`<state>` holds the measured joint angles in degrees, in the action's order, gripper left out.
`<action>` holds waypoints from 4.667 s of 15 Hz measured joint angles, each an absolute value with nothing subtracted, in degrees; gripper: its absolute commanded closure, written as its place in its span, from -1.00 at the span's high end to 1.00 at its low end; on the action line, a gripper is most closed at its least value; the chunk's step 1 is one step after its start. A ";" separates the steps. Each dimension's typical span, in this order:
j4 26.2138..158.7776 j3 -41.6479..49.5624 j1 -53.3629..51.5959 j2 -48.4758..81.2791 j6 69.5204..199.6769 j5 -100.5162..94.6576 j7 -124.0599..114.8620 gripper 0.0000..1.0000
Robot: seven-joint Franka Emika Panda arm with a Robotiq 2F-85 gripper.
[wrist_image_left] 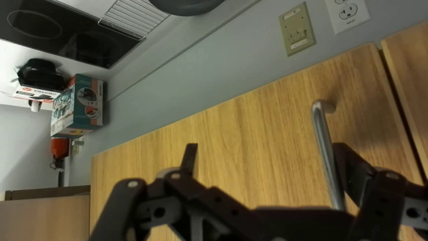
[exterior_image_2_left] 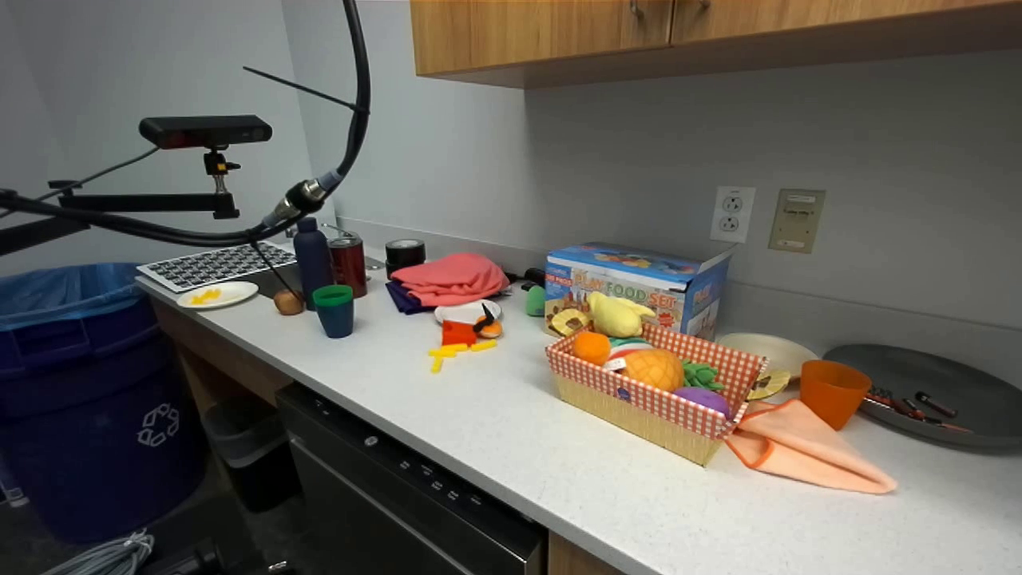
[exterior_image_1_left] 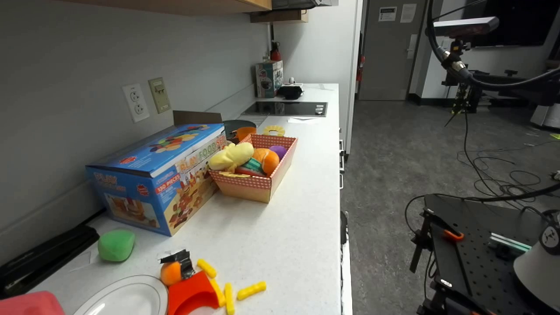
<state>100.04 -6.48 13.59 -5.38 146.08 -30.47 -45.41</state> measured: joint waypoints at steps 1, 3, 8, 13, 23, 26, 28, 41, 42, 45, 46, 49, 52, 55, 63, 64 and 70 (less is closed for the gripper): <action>99.83 -6.03 13.17 -5.14 145.86 -30.96 -45.89 1.00; 99.82 -5.18 12.29 -5.10 145.39 -31.32 -46.29 1.00; 101.59 -3.97 10.71 -6.08 143.61 -31.39 -46.39 1.00; 105.30 -3.47 10.44 -9.52 141.74 -32.16 -48.63 1.00; 114.62 -3.24 11.86 -18.07 141.62 -35.78 -58.57 1.00; 115.96 -4.10 12.45 -19.48 140.40 -39.06 -63.38 1.00; 116.25 -4.41 12.45 -20.33 138.23 -40.38 -64.80 1.00; 116.87 -4.68 12.26 -22.12 134.46 -42.36 -65.66 1.00; 116.88 -4.40 12.14 -22.23 134.47 -42.27 -64.24 1.00; 117.39 -2.37 11.30 -23.40 134.43 -40.23 -57.46 1.00; 117.72 -1.65 11.22 -24.03 134.26 -39.15 -54.83 1.00; 119.31 -0.08 11.29 -26.66 133.35 -37.45 -48.97 1.00; 120.68 0.71 11.65 -28.17 134.05 -37.09 -46.00 1.00; 121.64 0.66 12.48 -29.39 134.04 -37.18 -44.48 1.00; 129.09 0.69 18.65 -37.63 134.88 -46.01 -42.78 1.00; 130.01 0.71 19.91 -38.72 134.91 -47.85 -42.93 1.00; 131.75 2.10 25.86 -41.49 130.91 -56.51 -44.60 1.00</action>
<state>131.75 2.10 25.86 -41.49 130.91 -56.51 -44.60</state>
